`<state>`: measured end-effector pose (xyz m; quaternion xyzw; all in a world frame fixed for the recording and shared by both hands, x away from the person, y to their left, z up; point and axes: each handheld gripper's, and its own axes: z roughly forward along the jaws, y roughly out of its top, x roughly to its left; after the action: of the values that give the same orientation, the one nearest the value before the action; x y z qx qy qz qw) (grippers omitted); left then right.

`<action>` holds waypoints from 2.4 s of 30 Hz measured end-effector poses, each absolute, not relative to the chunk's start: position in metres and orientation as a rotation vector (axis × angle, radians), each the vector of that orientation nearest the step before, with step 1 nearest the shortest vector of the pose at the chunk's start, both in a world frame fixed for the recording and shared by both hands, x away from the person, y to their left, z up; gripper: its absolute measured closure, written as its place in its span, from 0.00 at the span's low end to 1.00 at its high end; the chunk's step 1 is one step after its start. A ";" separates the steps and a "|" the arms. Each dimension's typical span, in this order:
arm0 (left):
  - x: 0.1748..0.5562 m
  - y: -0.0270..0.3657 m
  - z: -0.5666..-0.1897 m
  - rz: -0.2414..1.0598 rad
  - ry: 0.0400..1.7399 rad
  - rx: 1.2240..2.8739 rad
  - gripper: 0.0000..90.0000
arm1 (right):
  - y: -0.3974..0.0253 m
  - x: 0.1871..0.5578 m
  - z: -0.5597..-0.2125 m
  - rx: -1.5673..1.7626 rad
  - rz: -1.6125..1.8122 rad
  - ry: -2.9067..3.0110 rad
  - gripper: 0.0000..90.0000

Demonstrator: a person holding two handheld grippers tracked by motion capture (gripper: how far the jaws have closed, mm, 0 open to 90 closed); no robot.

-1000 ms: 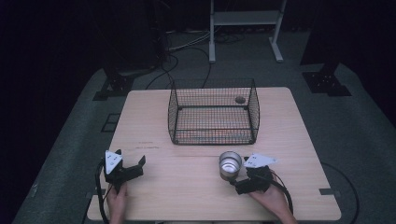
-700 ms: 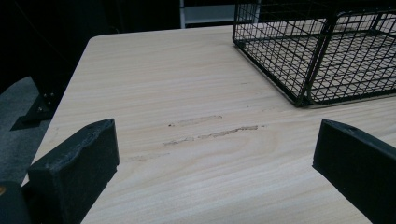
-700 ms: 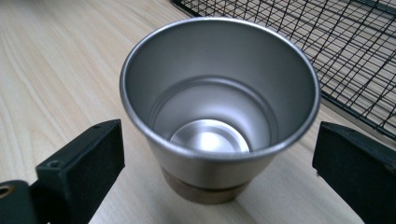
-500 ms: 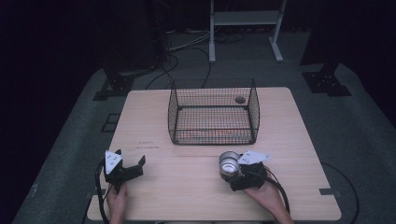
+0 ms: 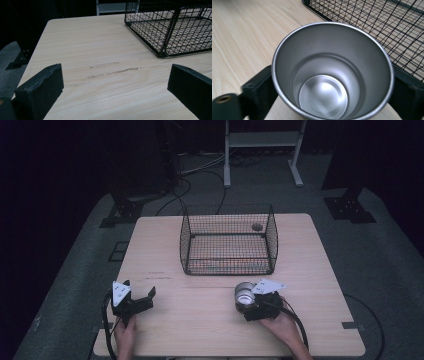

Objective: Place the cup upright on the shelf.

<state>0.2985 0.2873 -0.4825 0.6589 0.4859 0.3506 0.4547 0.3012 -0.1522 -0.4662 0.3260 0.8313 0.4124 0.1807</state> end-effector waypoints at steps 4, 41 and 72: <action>0.299 0.287 -0.482 0.865 1.199 1.626 0.00 | -0.154 0.302 -0.465 0.915 1.174 2.351 0.16; 0.299 0.287 -0.482 0.868 1.198 1.629 0.00 | -0.183 0.304 -0.431 0.935 1.271 2.404 0.20; 0.298 0.287 -0.482 0.868 1.198 1.630 0.00 | -0.197 0.315 -0.383 0.893 1.352 2.422 0.20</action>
<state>0.2983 0.2868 -0.4825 0.6601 0.4853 0.3515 0.4530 0.3150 -0.1966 -0.3828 0.3044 0.8258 0.4609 0.1135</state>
